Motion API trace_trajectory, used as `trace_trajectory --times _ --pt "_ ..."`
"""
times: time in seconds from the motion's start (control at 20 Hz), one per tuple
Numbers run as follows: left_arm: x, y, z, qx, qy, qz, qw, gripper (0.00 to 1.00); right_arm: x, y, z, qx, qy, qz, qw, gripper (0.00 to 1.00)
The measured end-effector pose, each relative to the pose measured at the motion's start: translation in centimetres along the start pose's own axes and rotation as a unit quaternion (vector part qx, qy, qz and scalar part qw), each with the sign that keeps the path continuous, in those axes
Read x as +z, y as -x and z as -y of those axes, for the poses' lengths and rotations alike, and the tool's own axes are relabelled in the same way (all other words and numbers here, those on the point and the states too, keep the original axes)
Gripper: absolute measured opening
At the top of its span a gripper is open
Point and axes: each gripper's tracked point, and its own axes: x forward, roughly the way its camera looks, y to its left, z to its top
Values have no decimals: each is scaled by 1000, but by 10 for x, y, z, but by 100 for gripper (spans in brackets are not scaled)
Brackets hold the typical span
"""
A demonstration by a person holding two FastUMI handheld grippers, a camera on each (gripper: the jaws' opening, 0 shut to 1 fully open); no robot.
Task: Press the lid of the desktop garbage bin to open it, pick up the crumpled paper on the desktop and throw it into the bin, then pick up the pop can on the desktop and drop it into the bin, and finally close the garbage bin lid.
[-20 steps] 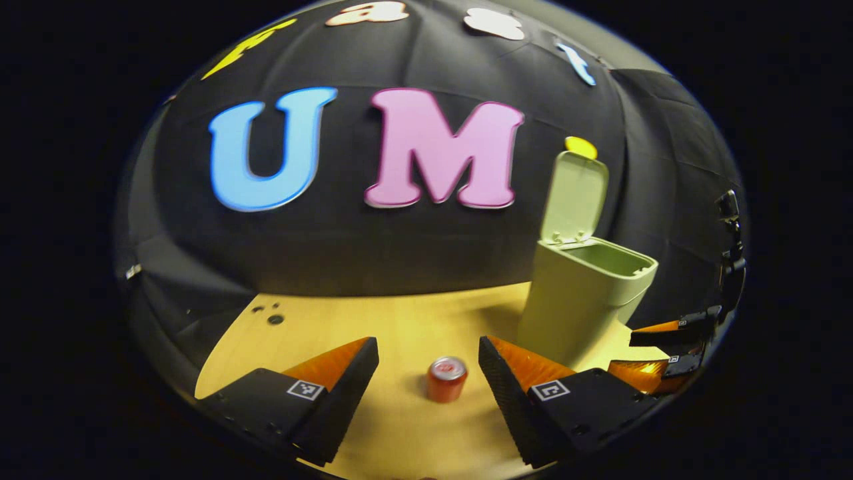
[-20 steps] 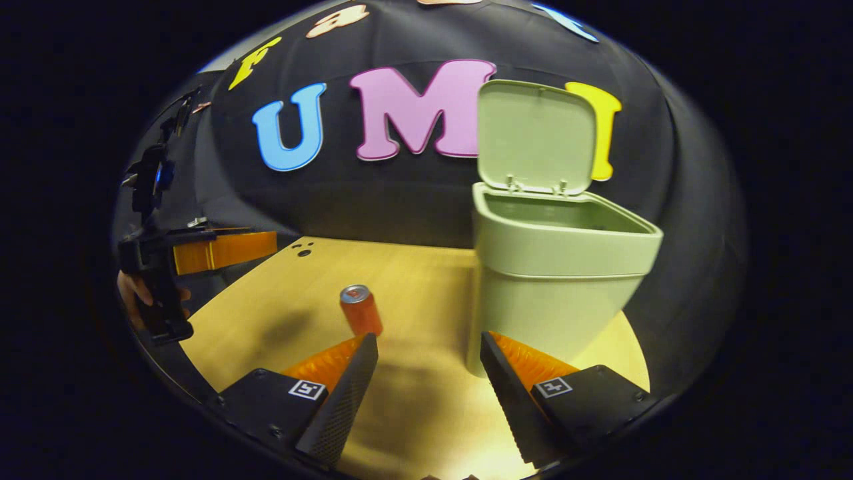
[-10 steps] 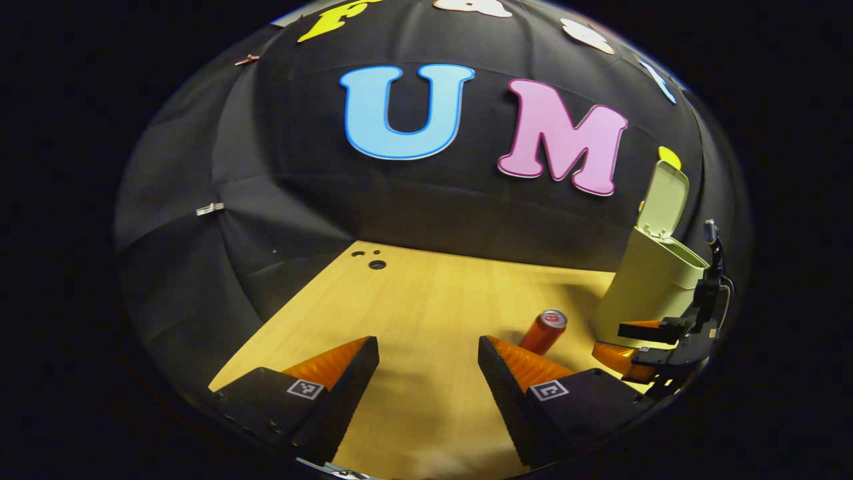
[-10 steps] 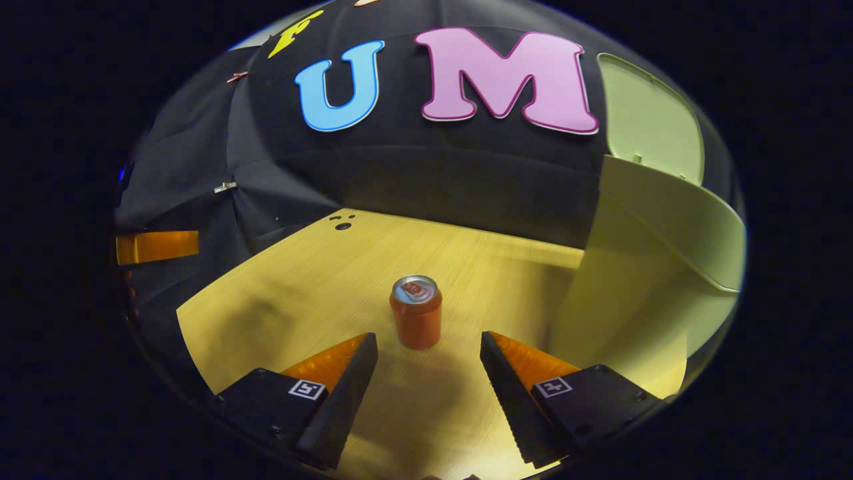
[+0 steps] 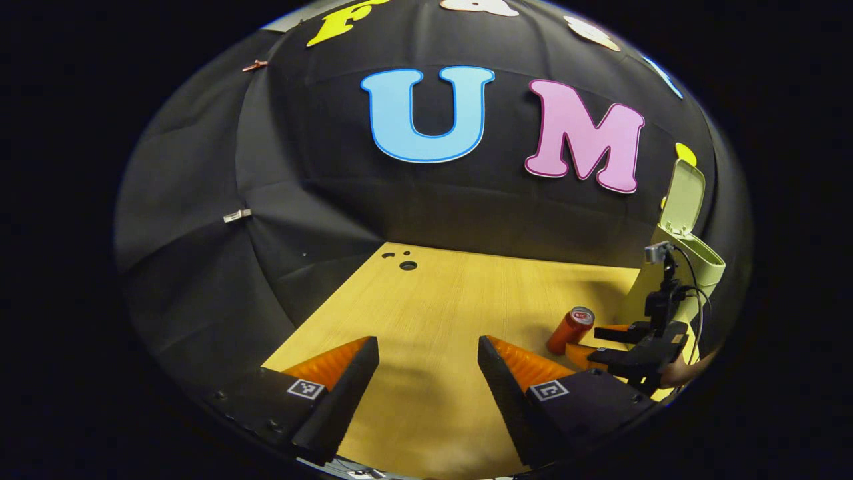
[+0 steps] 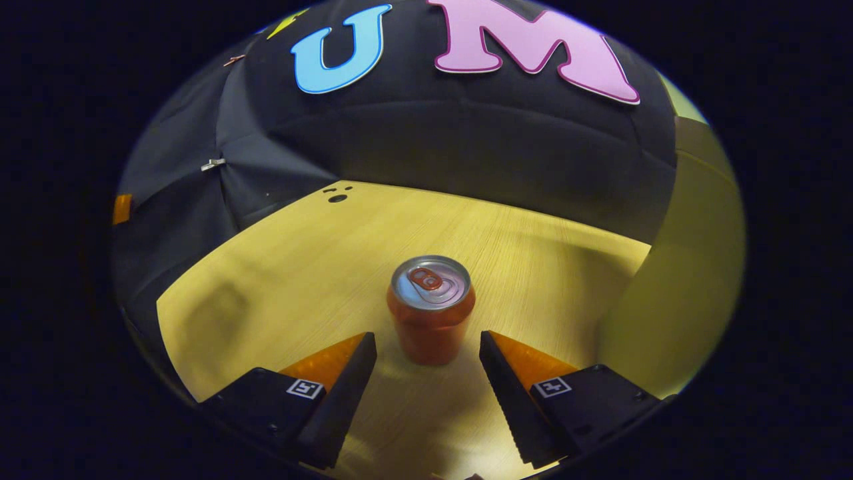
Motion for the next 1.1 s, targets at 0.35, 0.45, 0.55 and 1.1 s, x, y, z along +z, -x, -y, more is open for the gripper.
trace_trajectory --times 0.35,0.45,0.55,1.1 --pt "-10 2 17 3 9 -18 1000 95 -3 -33 -1 2 45 2 999 98" --pt "-18 4 19 4 29 -28 999 95 1 -38 -2 4 56 8 998 98" --pt "-25 7 18 9 38 -36 999 96 2 -40 -2 5 66 13 998 98" --pt "-53 23 29 38 81 -59 994 96 20 -38 1 26 55 32 998 83"
